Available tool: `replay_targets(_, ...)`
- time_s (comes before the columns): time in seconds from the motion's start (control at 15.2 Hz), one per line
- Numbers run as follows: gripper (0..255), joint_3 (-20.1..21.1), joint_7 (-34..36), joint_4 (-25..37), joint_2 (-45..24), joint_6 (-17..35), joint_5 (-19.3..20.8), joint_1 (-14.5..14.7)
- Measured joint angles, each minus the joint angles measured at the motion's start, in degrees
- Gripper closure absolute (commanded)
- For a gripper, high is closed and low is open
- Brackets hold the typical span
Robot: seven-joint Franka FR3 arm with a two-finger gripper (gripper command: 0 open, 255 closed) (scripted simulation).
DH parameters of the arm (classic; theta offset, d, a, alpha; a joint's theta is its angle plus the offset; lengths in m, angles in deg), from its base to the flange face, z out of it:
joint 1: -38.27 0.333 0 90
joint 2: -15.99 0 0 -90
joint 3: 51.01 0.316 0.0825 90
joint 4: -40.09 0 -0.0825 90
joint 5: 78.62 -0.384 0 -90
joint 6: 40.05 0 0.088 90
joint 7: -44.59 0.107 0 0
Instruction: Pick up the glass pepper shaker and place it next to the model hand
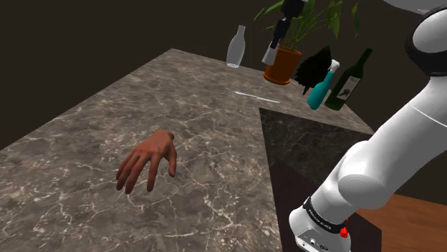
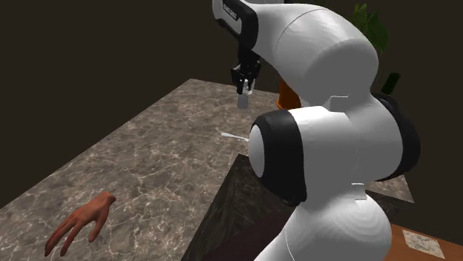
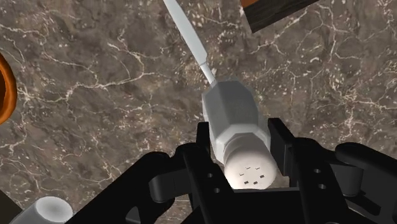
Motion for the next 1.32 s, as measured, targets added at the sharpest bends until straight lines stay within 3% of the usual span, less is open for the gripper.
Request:
replay_targets(0.53, 255, 8.51, 12.07, -14.74, 14.43, 1.38, 3.18, 3.31)
replay_targets(1.32, 255, 21.24, 28.14, -25.84, 27.10, 0.29, 0.02, 6.84)
